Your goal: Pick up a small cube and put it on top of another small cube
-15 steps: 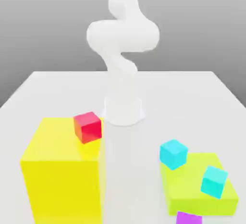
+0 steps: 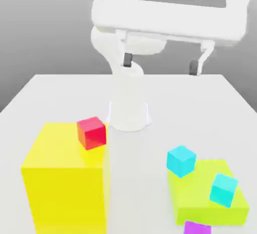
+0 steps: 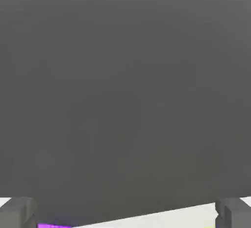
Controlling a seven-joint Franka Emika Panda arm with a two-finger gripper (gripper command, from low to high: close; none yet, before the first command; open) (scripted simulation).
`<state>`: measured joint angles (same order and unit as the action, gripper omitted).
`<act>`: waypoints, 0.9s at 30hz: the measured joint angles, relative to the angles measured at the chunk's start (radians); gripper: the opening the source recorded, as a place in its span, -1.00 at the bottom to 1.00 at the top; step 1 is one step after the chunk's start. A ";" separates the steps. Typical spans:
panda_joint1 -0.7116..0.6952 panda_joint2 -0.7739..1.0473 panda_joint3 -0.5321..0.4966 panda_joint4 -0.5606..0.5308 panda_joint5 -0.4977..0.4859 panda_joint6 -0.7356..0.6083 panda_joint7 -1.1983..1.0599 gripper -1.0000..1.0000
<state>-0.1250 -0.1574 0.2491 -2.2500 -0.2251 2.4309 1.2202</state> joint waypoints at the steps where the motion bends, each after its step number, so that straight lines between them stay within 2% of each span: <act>1: 0.002 0.036 0.005 0.003 -0.012 0.007 0.023 0.00; 8: 0.039 0.282 0.017 0.020 -0.061 0.066 0.162 0.00; 16: 0.076 0.534 0.042 0.034 -0.011 0.151 0.248 0.00; 20: 0.116 0.677 -0.002 0.062 -0.052 0.251 0.292 0.00; 21: 0.126 0.704 -0.014 0.068 -0.063 0.271 0.301 -1.00; 27: 0.132 0.717 -0.021 0.071 -0.066 0.283 0.303 -1.00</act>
<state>0.0072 0.5600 0.2281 -2.1794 -0.2914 2.7143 1.5231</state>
